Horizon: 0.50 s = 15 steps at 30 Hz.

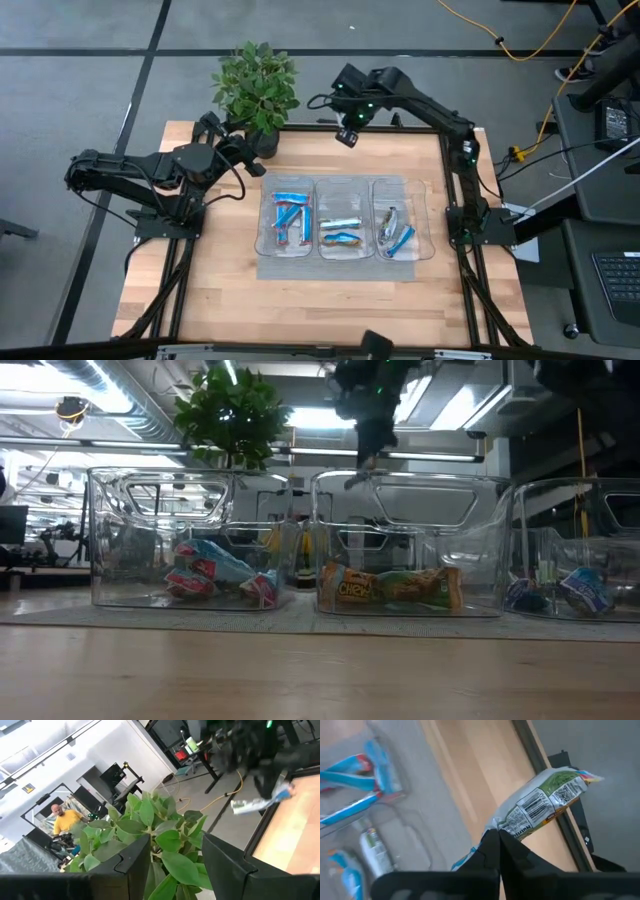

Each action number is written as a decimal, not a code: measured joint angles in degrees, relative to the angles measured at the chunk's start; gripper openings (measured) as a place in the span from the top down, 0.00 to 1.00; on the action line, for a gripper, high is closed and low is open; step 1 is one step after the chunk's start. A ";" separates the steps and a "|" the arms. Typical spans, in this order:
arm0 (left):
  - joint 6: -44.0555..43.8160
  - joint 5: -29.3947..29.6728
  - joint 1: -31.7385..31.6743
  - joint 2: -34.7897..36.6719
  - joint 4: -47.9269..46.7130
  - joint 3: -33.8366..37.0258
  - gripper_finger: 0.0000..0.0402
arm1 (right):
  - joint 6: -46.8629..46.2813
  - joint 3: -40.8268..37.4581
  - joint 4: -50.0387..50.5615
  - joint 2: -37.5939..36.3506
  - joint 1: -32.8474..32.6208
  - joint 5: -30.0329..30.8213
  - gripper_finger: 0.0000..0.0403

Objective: Pick and place Granola Bars by type
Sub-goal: Put the yellow granola bar into the middle transparent bin

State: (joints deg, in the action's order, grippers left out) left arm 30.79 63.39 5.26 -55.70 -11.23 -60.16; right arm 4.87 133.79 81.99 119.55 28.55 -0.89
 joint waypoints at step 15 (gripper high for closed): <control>-0.02 -0.02 0.00 0.00 -2.36 0.00 0.58 | -8.27 -0.01 2.29 -13.67 -13.93 13.69 1.00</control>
State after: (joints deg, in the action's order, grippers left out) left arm 30.76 63.37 5.26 -55.70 -13.59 -60.16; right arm -3.40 133.78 84.28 105.88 14.62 12.80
